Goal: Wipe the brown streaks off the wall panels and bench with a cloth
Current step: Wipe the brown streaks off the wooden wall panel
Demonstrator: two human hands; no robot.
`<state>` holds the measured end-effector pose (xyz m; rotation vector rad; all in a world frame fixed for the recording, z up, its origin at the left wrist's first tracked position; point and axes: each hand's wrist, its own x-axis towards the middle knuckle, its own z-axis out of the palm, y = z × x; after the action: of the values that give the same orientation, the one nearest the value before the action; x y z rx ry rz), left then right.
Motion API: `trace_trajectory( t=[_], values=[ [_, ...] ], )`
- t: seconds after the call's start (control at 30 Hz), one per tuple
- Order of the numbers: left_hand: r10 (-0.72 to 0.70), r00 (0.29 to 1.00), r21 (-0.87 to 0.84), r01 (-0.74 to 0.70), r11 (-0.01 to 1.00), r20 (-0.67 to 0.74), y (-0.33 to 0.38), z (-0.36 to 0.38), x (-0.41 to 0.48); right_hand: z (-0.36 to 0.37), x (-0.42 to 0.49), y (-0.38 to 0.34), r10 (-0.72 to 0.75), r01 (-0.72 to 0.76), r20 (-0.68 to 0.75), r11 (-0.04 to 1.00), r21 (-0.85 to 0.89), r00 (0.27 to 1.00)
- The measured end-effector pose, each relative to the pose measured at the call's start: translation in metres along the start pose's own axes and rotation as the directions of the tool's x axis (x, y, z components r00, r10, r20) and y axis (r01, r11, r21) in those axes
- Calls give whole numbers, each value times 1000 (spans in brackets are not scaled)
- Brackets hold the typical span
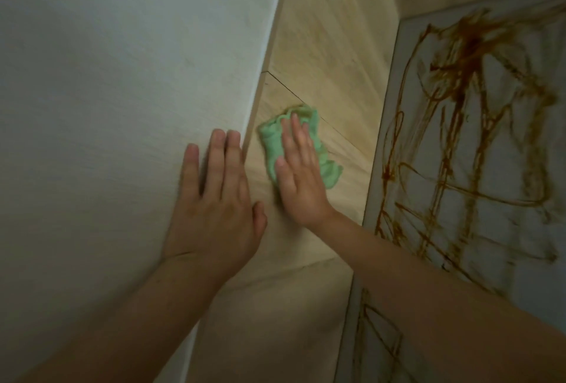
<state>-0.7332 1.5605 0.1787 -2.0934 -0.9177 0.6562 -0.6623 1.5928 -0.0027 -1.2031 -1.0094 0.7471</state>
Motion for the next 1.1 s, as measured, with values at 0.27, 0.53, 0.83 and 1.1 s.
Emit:
trace_trajectory(
  t=[0.27, 0.53, 0.83, 1.1],
  values=[
    [-2, 1000, 3, 2, 1000, 1, 0, 3, -2, -25, 76, 42, 489, -480, -85, 871, 110, 868],
    [2, 1000, -40, -3, 999, -25, -1, 6, 1, -14, 54, -18, -25, 19, -68, 996, -86, 997],
    [6, 1000, 10, -6, 1000, 18, 1, -1, 0, -24, 15, 10, -56, 69, 93, 987, -147, 994],
    [3, 999, 62, -6, 998, 47, 2, 3, -2, 4, 9, -11, 1, -3, -50, 999, -50, 999]
  ],
)
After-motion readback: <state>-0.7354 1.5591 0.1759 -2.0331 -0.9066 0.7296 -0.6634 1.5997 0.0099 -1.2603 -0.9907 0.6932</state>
